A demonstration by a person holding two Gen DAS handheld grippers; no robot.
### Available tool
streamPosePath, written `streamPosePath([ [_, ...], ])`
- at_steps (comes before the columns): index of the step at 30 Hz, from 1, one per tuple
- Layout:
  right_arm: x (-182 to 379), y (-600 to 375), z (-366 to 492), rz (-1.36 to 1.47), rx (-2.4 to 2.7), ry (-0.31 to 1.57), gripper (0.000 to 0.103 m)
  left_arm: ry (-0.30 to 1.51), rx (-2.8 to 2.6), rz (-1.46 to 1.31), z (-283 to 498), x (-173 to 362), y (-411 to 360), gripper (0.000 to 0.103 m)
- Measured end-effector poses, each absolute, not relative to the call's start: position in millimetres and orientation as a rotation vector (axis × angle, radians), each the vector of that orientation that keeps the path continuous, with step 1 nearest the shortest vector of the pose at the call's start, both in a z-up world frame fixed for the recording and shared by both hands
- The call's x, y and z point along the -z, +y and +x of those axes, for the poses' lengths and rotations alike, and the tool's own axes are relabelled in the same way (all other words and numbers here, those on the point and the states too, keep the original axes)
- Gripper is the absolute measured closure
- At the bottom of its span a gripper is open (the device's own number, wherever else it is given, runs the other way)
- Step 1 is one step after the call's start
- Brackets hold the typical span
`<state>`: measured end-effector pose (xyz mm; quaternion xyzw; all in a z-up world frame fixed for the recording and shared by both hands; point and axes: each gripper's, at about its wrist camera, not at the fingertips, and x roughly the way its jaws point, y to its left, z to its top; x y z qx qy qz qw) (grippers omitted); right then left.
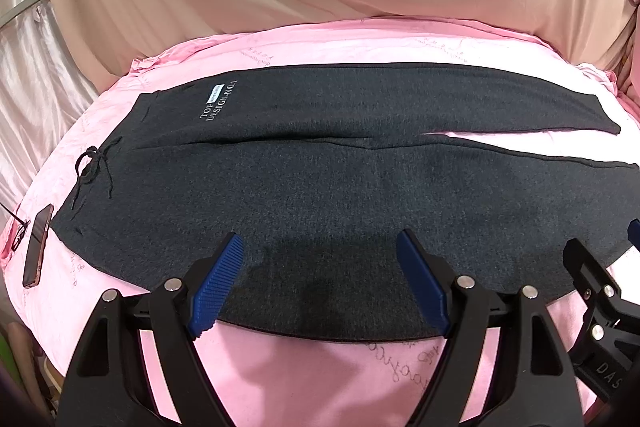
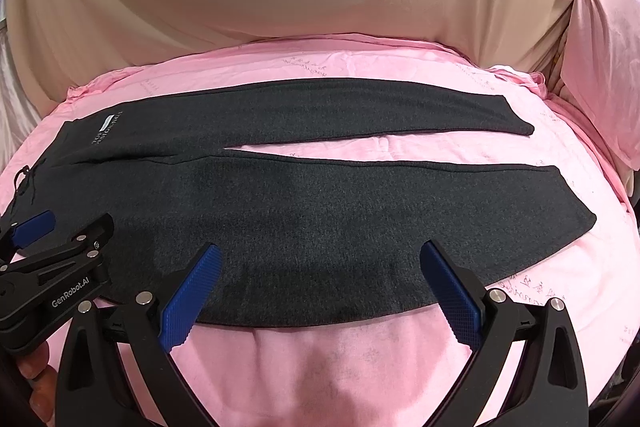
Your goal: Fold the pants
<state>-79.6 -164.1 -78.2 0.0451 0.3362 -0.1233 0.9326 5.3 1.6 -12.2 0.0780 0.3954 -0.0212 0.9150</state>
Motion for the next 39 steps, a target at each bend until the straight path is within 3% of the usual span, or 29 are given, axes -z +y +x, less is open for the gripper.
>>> streamPosePath([
  [12,84.9,-167.8,-68.1,0.067,0.250,0.682,0.005,0.830,0.037,0.170,14.6,19.6,0.5,0.026],
  [21,71.7,-224.3,-44.5,0.086,0.319,0.666,0.005,0.838,0.029,0.170,35.0,24.9,1.2,0.026],
  [26,58.2,-348.7,4.2,0.154,0.358,0.589,0.008,0.786,0.064,0.043,80.1,-5.9,53.8,0.026],
  [30,63.5,-463.2,70.2,0.176,0.377,0.687,0.018,0.698,-0.048,0.035,143.0,-30.3,111.3,0.020],
  [34,76.3,-520.7,110.7,0.234,0.360,0.749,0.025,0.713,-0.170,0.060,217.6,-31.5,167.0,0.019],
  [39,94.9,-545.6,146.3,0.270,0.318,0.808,0.025,0.809,-0.279,-0.045,297.2,-13.0,249.7,0.019],
])
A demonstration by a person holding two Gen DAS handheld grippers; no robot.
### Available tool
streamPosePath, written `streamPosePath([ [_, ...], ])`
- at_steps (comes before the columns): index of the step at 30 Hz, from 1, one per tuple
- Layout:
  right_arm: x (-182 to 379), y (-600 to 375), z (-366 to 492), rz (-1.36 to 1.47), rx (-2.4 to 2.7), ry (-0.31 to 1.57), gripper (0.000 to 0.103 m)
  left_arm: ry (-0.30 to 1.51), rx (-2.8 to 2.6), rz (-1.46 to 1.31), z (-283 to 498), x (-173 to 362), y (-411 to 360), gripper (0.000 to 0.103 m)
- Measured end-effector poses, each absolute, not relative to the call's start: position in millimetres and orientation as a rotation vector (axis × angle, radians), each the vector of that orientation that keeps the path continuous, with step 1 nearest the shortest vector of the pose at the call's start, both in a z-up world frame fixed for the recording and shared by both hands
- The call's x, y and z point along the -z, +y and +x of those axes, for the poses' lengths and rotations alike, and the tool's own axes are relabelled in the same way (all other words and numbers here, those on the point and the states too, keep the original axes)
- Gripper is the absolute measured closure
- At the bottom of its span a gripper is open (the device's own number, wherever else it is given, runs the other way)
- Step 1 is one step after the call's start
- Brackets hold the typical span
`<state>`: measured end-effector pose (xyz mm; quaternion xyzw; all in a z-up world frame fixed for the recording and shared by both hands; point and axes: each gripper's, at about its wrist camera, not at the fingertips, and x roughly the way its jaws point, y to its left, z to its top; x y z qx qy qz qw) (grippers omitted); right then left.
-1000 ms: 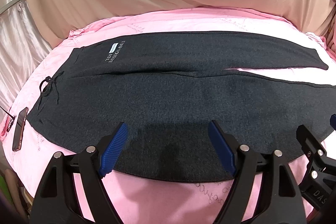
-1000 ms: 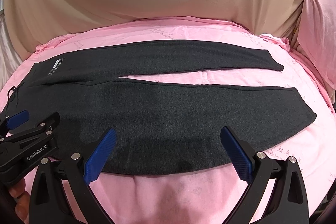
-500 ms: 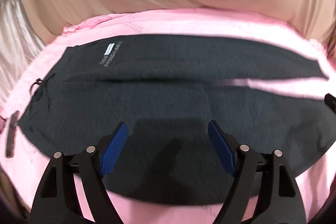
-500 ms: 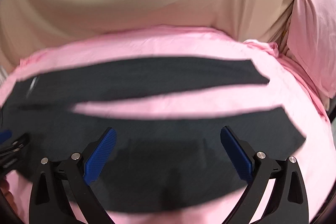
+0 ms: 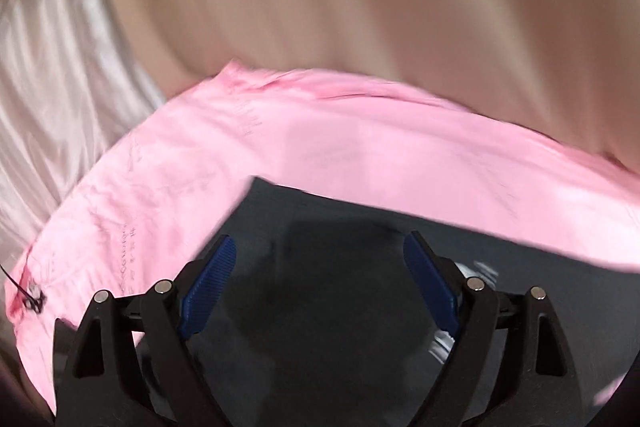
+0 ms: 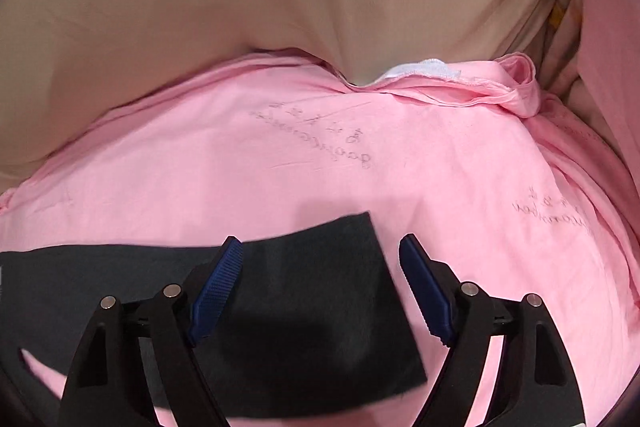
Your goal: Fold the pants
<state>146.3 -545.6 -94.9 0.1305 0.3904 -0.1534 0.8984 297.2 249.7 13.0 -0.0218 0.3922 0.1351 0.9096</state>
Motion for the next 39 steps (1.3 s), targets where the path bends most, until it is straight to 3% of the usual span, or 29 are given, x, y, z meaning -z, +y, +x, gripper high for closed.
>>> streamPosePath([
  [5,108.6,-543.0,166.0,0.253,0.311,0.831,0.021,0.900,-0.323,-0.090,339.4,18.2,289.9,0.019],
  [8,107.9,-536.2,166.6,0.220,0.337,0.821,0.031,0.931,-0.361,-0.078,357.0,33.0,300.7,0.020],
  [9,107.4,-535.0,165.9,0.208,0.352,0.818,0.040,0.944,-0.360,-0.090,363.7,39.4,305.8,0.020],
  [11,104.7,-532.1,160.2,0.205,0.361,0.811,0.063,0.976,-0.346,-0.144,373.0,52.0,316.7,0.041],
  [12,103.5,-533.3,156.6,0.234,0.331,0.805,0.084,0.998,-0.332,-0.193,376.4,58.2,322.4,0.041],
  [13,102.8,-531.3,151.8,0.251,0.315,0.804,0.090,0.981,-0.330,-0.221,374.6,57.6,325.6,0.042],
  [15,102.7,-526.8,149.4,0.233,0.315,0.805,0.092,0.971,-0.324,-0.241,376.0,55.5,327.5,0.055],
  [16,102.6,-526.1,148.5,0.228,0.315,0.802,0.094,0.967,-0.326,-0.241,375.4,54.7,326.6,0.069],
  [17,101.6,-522.7,145.9,0.224,0.318,0.794,0.095,0.963,-0.329,-0.247,373.1,52.4,326.4,0.075],
  [20,90.6,-518.7,132.4,0.232,0.312,0.748,0.096,0.927,-0.300,-0.273,356.0,40.8,326.7,0.081],
  [30,27.8,-501.2,23.1,0.230,0.252,0.574,0.097,0.722,-0.150,-0.250,201.8,-45.0,331.3,0.083],
  [31,27.3,-498.2,8.6,0.217,0.252,0.573,0.097,0.722,-0.145,-0.248,183.9,-47.9,335.2,0.090],
  [37,66.6,-487.3,-54.6,0.203,0.258,0.629,0.096,0.823,-0.197,-0.241,94.0,-12.2,355.9,0.089],
  [39,83.5,-483.8,-64.4,0.199,0.273,0.668,0.093,0.869,-0.198,-0.255,74.4,9.9,356.8,0.085],
])
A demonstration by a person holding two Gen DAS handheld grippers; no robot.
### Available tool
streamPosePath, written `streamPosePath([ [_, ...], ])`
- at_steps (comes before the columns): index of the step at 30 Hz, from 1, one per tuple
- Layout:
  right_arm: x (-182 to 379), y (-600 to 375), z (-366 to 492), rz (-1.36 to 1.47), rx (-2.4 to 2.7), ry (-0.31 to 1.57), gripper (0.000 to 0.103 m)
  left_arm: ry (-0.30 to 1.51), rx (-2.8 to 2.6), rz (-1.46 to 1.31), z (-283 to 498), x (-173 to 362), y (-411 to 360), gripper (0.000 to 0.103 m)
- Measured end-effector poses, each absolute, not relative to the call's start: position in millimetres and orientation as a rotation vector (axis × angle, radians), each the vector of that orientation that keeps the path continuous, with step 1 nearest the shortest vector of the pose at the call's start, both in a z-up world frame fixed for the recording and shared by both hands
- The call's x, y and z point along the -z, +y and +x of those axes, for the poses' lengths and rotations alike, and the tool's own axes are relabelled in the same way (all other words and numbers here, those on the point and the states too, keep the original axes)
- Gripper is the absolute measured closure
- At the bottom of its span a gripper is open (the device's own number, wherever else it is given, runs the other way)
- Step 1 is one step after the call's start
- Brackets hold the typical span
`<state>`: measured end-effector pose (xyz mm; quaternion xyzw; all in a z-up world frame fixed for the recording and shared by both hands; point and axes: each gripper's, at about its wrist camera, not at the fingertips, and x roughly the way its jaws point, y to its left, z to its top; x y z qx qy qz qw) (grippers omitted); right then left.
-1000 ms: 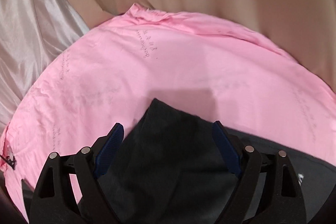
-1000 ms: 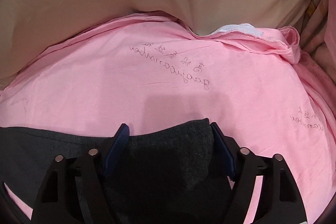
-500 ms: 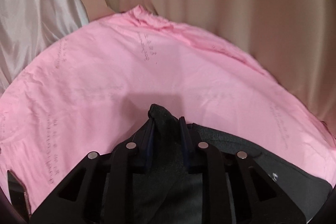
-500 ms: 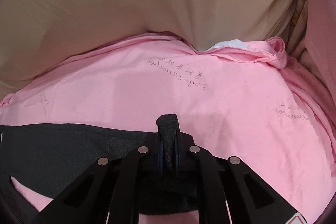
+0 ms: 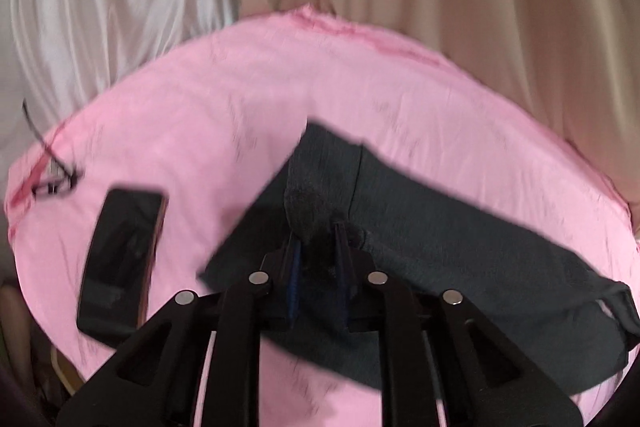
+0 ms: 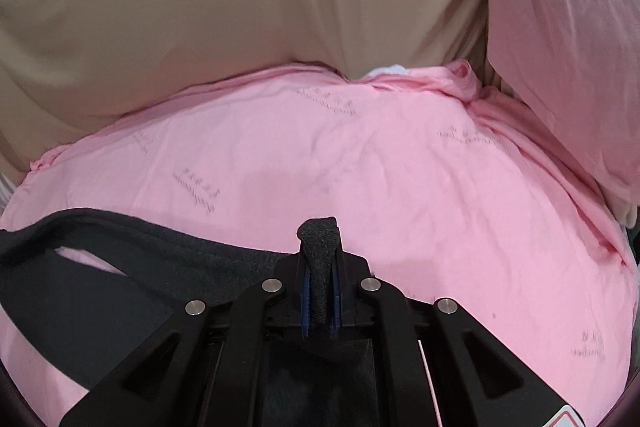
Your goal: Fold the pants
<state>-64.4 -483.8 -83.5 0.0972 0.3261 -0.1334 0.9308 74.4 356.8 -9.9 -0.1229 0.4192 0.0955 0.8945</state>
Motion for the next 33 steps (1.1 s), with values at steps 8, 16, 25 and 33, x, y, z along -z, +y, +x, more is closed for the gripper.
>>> streamPosePath([
  [8,76.3,-470.6,-126.3,0.270,0.358,0.549,0.054,0.789,-0.215,-0.517,44.6,18.2,360.7,0.014],
  [16,87.3,-414.5,-145.4,0.280,0.247,0.562,0.042,0.919,-0.156,-0.718,95.9,52.7,367.4,0.066],
  [25,102.1,-386.8,-125.5,0.384,0.095,0.601,0.042,0.953,-0.236,-0.662,51.8,32.2,395.8,0.095],
  [33,108.3,-396.7,-74.6,0.534,0.051,0.667,0.042,0.992,-0.275,-0.647,60.1,55.7,392.3,0.095],
])
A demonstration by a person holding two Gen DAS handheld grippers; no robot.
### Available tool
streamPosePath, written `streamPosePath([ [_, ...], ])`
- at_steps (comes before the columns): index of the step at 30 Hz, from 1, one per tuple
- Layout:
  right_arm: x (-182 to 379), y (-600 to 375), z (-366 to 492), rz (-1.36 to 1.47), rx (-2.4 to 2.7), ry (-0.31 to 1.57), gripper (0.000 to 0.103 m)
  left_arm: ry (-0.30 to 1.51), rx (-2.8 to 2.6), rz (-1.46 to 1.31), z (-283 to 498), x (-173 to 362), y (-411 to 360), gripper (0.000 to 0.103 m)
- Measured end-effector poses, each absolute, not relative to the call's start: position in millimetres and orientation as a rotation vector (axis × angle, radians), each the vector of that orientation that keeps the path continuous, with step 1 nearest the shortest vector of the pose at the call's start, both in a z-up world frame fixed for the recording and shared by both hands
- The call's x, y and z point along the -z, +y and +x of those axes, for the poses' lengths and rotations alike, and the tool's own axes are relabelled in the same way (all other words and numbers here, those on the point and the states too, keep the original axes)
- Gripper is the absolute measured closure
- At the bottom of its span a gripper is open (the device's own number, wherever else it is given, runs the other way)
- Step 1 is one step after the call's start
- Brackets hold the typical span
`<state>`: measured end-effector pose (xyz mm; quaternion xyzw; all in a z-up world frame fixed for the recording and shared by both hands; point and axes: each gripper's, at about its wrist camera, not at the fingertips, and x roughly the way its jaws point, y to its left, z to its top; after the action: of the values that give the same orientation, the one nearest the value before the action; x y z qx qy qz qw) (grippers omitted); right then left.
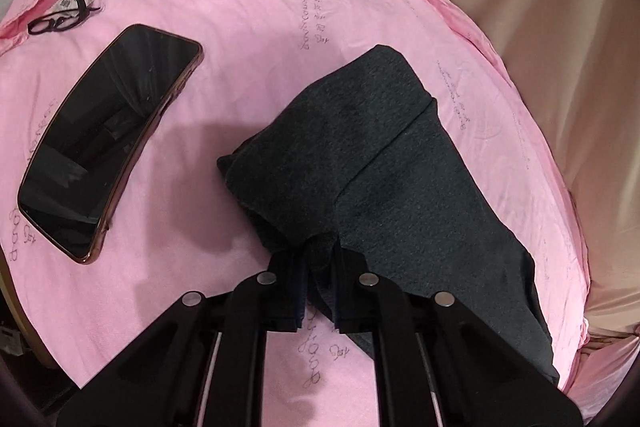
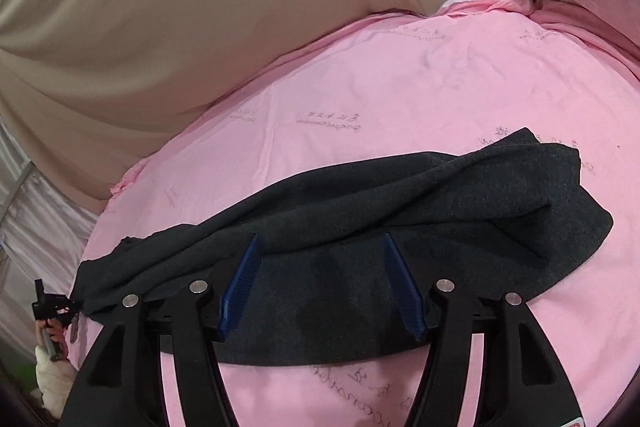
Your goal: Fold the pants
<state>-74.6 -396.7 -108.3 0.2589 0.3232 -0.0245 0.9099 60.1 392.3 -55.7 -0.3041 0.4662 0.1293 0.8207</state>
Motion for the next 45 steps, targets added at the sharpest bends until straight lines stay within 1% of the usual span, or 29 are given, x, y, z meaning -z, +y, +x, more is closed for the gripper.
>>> streamPosePath([
  [5,122.6,-435.8,-52.8,0.711,0.100,0.650,0.042,1.009,-0.277,-0.623,66.1,54.6,390.7,0.094],
  [6,125.5,-442.9,-44.2,0.729,0.108,0.656,0.045,1.011,-0.278,-0.619,66.3,55.2,391.6,0.094],
  [8,126.1,-447.0,-29.7,0.713,0.108,0.680,0.090,1.019,-0.286,-0.602,69.0,54.2,390.1,0.095],
  [9,121.5,-448.7,-28.0,0.712,0.096,0.671,0.099,1.019,-0.288,-0.593,71.1,51.1,389.6,0.095],
  [13,50.7,-435.0,-63.1,0.602,0.034,0.499,0.100,0.995,-0.267,-0.584,68.0,29.0,391.3,0.094],
  [15,41.3,-432.5,-84.3,0.528,0.060,0.494,0.100,0.999,-0.256,-0.553,66.0,22.1,389.0,0.094],
  [17,70.9,-441.7,-88.8,0.530,0.110,0.592,0.100,1.039,-0.280,-0.502,69.7,30.1,385.2,0.094],
  [20,126.8,-447.6,-86.9,0.574,0.148,0.735,0.100,1.106,-0.293,-0.507,76.5,54.6,386.0,0.094],
  [23,142.6,-447.1,-97.7,0.623,0.134,0.729,0.100,1.101,-0.292,-0.505,75.3,54.5,387.3,0.094],
  [26,139.5,-456.8,-103.2,0.675,0.125,0.692,0.089,1.110,-0.294,-0.495,77.2,51.1,389.2,0.093],
  [28,132.7,-469.1,-104.3,0.724,0.110,0.637,0.052,1.118,-0.298,-0.486,78.6,50.9,388.8,0.092],
  [30,126.6,-482.4,-98.6,0.766,0.084,0.594,0.044,1.122,-0.303,-0.468,80.2,51.9,386.3,0.092],
  [32,121.8,-490.6,-87.4,0.789,0.072,0.585,0.044,1.125,-0.312,-0.454,82.2,52.7,384.5,0.092],
  [33,121.9,-495.2,-80.3,0.792,0.083,0.597,0.046,1.126,-0.315,-0.444,82.7,53.0,383.6,0.092],
  [34,119.3,-497.4,-72.6,0.771,0.104,0.616,0.078,1.126,-0.325,-0.429,83.5,52.2,383.0,0.092],
  [35,111.7,-495.1,-69.4,0.731,0.115,0.626,0.097,1.131,-0.328,-0.421,84.9,51.3,382.4,0.092],
  [38,59.9,-474.7,-101.0,0.598,0.109,0.480,0.099,1.134,-0.329,-0.402,85.4,44.6,383.2,0.092],
  [40,52.0,-472.8,-117.4,0.529,0.138,0.469,0.101,1.131,-0.325,-0.379,86.0,38.5,383.4,0.092],
  [41,61.4,-477.1,-116.3,0.512,0.169,0.511,0.101,1.133,-0.321,-0.369,87.1,37.5,383.8,0.092],
  [43,104.4,-494.9,-105.4,0.564,0.207,0.648,0.101,1.153,-0.326,-0.347,92.4,41.3,385.2,0.092],
  [45,137.4,-499.8,-95.6,0.570,0.233,0.741,0.101,1.183,-0.334,-0.313,98.3,49.5,384.8,0.092],
])
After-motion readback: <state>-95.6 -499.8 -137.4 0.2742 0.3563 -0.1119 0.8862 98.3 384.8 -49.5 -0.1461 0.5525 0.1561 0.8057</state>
